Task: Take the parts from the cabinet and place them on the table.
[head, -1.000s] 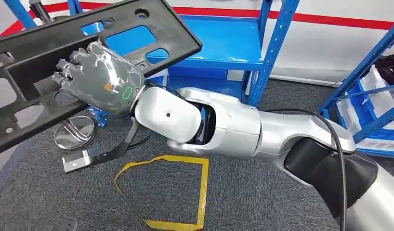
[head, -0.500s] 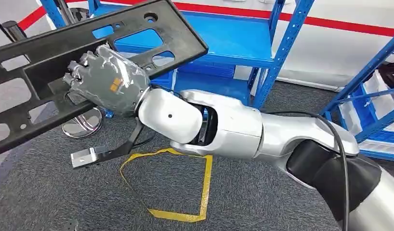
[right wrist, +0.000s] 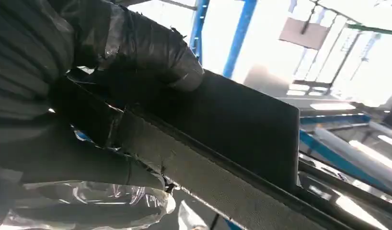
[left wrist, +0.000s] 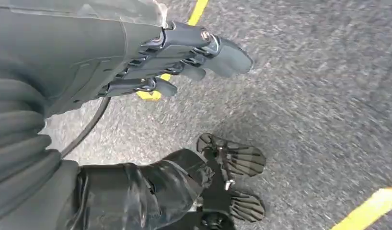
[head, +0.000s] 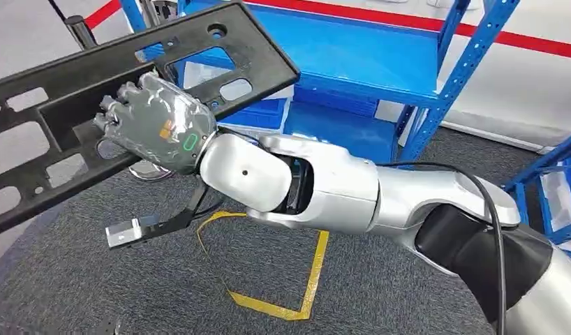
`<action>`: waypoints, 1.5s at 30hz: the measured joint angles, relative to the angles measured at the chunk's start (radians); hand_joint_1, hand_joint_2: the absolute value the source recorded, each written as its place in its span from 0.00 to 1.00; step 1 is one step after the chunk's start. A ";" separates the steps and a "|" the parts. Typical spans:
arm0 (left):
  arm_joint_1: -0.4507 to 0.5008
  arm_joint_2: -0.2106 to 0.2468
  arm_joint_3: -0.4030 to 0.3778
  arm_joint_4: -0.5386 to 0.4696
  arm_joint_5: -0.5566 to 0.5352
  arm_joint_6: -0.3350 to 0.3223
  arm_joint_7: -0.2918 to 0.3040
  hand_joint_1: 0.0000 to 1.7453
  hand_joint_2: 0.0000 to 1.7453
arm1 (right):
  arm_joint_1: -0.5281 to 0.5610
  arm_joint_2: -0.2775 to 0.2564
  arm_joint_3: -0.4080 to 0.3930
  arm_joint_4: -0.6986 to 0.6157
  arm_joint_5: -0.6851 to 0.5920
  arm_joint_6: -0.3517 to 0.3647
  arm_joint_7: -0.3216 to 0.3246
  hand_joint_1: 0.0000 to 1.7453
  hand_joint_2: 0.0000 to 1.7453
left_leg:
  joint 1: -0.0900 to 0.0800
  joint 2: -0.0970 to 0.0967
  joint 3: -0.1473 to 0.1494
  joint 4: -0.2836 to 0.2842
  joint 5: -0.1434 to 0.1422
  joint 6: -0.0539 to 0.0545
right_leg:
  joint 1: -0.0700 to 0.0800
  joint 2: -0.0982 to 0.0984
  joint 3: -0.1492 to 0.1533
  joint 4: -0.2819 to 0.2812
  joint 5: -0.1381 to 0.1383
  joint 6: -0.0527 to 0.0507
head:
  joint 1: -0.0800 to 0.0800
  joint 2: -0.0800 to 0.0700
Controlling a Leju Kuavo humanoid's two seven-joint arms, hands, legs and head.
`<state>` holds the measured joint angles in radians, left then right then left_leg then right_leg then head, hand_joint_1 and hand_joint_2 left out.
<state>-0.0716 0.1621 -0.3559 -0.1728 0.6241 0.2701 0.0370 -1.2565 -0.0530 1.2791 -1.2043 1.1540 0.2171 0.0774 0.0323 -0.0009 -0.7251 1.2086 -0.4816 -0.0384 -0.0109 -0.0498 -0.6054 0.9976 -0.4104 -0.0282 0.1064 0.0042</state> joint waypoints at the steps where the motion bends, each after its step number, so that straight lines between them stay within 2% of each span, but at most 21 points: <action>1: 0.000 0.000 0.000 0.000 0.000 0.000 -0.002 0.00 1.00 | -0.001 0.000 0.000 0.000 0.000 0.000 0.000 1.00 1.00 | 0.002 0.011 0.044 -0.087 0.046 -0.004 | -0.003 -0.009 0.000 0.008 -0.006 0.005 | 0.000 0.000; 3: -0.003 -0.005 -0.001 0.000 0.000 -0.001 -0.004 0.00 1.00 | -0.004 0.000 0.000 0.000 0.000 0.000 -0.001 1.00 1.00 | -0.015 0.063 0.099 -0.184 0.052 -0.004 | 0.004 -0.022 -0.003 0.023 -0.018 0.020 | -0.005 0.000; 4: -0.004 -0.003 -0.001 0.000 0.000 -0.002 -0.007 0.00 1.00 | -0.007 0.000 -0.001 0.001 0.001 0.002 -0.003 1.00 1.00 | -0.012 0.043 0.093 -0.189 0.060 0.017 | 0.004 -0.028 -0.005 0.030 -0.020 0.023 | -0.005 0.000; 7: -0.001 -0.004 -0.004 0.000 0.000 -0.002 -0.004 0.00 1.00 | -0.009 0.000 -0.001 0.001 0.001 0.008 -0.008 1.00 1.00 | -0.011 0.019 0.084 -0.181 0.062 0.039 | 0.008 -0.050 -0.003 0.030 -0.020 0.034 | -0.006 0.000; 10: -0.002 -0.003 -0.006 0.000 0.000 0.000 0.002 0.00 1.00 | -0.012 -0.004 -0.005 0.003 0.001 0.013 -0.008 1.00 1.00 | -0.010 -0.004 0.084 -0.188 0.071 0.061 | 0.000 0.023 -0.049 0.140 -0.102 0.041 | -0.005 0.000; 13: -0.004 -0.004 -0.008 0.000 0.000 0.002 0.005 0.00 1.00 | -0.006 -0.016 0.001 0.007 0.001 0.013 -0.008 1.00 1.00 | -0.017 -0.037 0.077 -0.187 0.076 0.069 | 0.003 0.046 -0.138 0.334 -0.173 0.037 | -0.005 0.000; 16: -0.001 -0.004 -0.010 0.000 0.000 0.003 0.007 0.00 1.00 | -0.002 -0.026 0.001 0.013 0.001 0.017 -0.003 1.00 1.00 | -0.023 -0.079 0.073 -0.183 0.079 0.069 | 0.007 0.062 -0.071 0.200 -0.078 0.018 | -0.004 0.000; 17: -0.001 -0.004 -0.010 0.000 0.000 0.003 0.005 0.00 1.00 | -0.003 -0.029 -0.001 0.015 0.001 0.018 -0.001 1.00 1.00 | -0.023 -0.091 0.073 -0.182 0.080 0.068 | 0.009 0.089 -0.025 0.111 -0.039 0.010 | -0.004 0.000; 18: -0.001 -0.007 -0.011 0.000 0.000 0.003 0.001 0.00 1.00 | -0.004 -0.035 -0.002 0.017 0.001 0.018 0.001 1.00 1.00 | -0.019 -0.101 0.068 -0.181 0.082 0.065 | 0.004 0.146 -0.004 0.068 -0.045 0.001 | -0.006 0.000; 19: -0.004 -0.008 -0.013 0.000 0.000 0.003 -0.002 0.00 1.00 | -0.006 -0.038 -0.004 0.018 0.001 0.018 0.002 1.00 1.00 | -0.025 -0.114 0.060 -0.175 0.085 0.058 | 0.000 0.161 0.001 0.045 -0.041 0.005 | -0.009 0.000; 21: -0.002 -0.008 -0.017 0.000 0.000 0.002 -0.005 0.00 1.00 | -0.009 -0.049 -0.005 0.023 0.001 0.022 0.002 1.00 1.00 | -0.007 -0.140 0.050 -0.184 0.096 0.043 | 0.011 0.134 0.003 0.047 -0.041 0.010 | -0.005 0.000; 23: 0.006 -0.003 -0.019 0.002 0.000 0.001 -0.012 0.00 1.00 | -0.017 -0.055 -0.007 0.029 -0.001 0.032 0.002 1.00 1.00 | -0.009 -0.151 0.044 -0.186 0.099 0.032 | -0.007 0.102 0.011 0.023 -0.028 0.006 | -0.006 0.000; 25: 0.007 -0.010 -0.021 0.002 0.000 -0.003 -0.016 0.00 1.00 | -0.032 -0.061 -0.013 0.034 -0.003 0.036 0.000 1.00 1.00 | -0.018 -0.042 0.008 -0.112 0.046 0.023 | -0.004 0.076 0.014 0.016 -0.023 0.002 | -0.019 0.000; 27: 0.000 -0.009 -0.022 0.002 0.000 -0.003 -0.019 0.00 1.00 | -0.039 -0.068 -0.013 0.041 -0.004 0.044 -0.008 1.00 1.00 | -0.012 -0.008 -0.059 0.044 -0.021 0.015 | 0.000 0.042 0.013 0.017 -0.024 0.001 | -0.018 0.000; 29: 0.001 -0.009 -0.023 0.002 0.000 -0.006 -0.020 0.00 1.00 | -0.040 -0.075 -0.011 0.054 -0.004 0.060 -0.016 1.00 1.00 | -0.009 -0.003 -0.083 0.104 -0.027 0.009 | 0.000 0.013 0.011 0.020 -0.025 0.002 | -0.019 0.000; 32: 0.002 -0.007 -0.024 0.002 0.000 -0.009 -0.022 0.00 1.00 | -0.085 -0.080 -0.011 0.087 -0.015 0.089 -0.027 1.00 1.00 | -0.007 0.021 0.044 -0.109 0.074 0.007 | -0.001 -0.026 0.008 0.033 -0.034 0.009 | -0.019 0.000; 34: -0.001 -0.005 -0.024 0.002 0.000 -0.011 -0.026 0.00 1.00 | -0.131 -0.085 -0.014 0.119 -0.027 0.098 -0.033 1.00 1.00 | -0.022 0.072 0.081 -0.181 0.066 0.024 | 0.012 -0.045 0.005 0.039 -0.039 0.021 | -0.018 0.000; 38: 0.002 -0.002 -0.025 0.002 0.002 -0.014 -0.030 0.00 1.00 | -0.181 -0.089 -0.014 0.189 -0.052 0.100 -0.046 1.00 1.00 | -0.021 0.024 0.075 -0.188 0.075 0.055 | 0.012 -0.081 0.017 0.030 -0.041 0.043 | -0.012 0.000; 41: 0.001 -0.001 -0.026 0.002 0.003 -0.014 -0.028 0.00 1.00 | -0.219 -0.098 -0.014 0.247 -0.062 0.099 -0.047 1.00 1.00 | -0.015 -0.006 0.077 -0.197 0.084 0.070 | 0.002 0.026 -0.050 0.177 -0.134 0.050 | -0.008 0.000; 43: -0.002 -0.001 -0.026 0.002 0.004 -0.014 -0.024 0.00 1.00 | -0.223 -0.102 -0.013 0.287 -0.066 0.096 -0.049 1.00 1.00 | -0.018 -0.031 0.075 -0.196 0.086 0.074 | 0.002 0.047 -0.118 0.318 -0.180 0.051 | -0.009 0.000; 45: 0.000 -0.001 -0.027 0.002 0.005 -0.014 -0.016 0.00 1.00 | -0.223 -0.112 -0.011 0.320 -0.076 0.100 -0.047 1.00 1.00 | -0.018 -0.061 0.075 -0.193 0.086 0.074 | 0.002 0.049 -0.124 0.317 -0.151 0.048 | -0.008 0.000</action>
<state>-0.0718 0.1614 -0.3830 -0.1713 0.6294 0.2564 0.0206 -1.4799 -0.1648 1.2684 -0.8843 1.0781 0.3174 0.0301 0.0141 -0.0616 -0.6505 1.0158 -0.3957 0.0354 -0.0088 -0.0007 -0.7289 1.3148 -0.5616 0.0194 0.0980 0.0042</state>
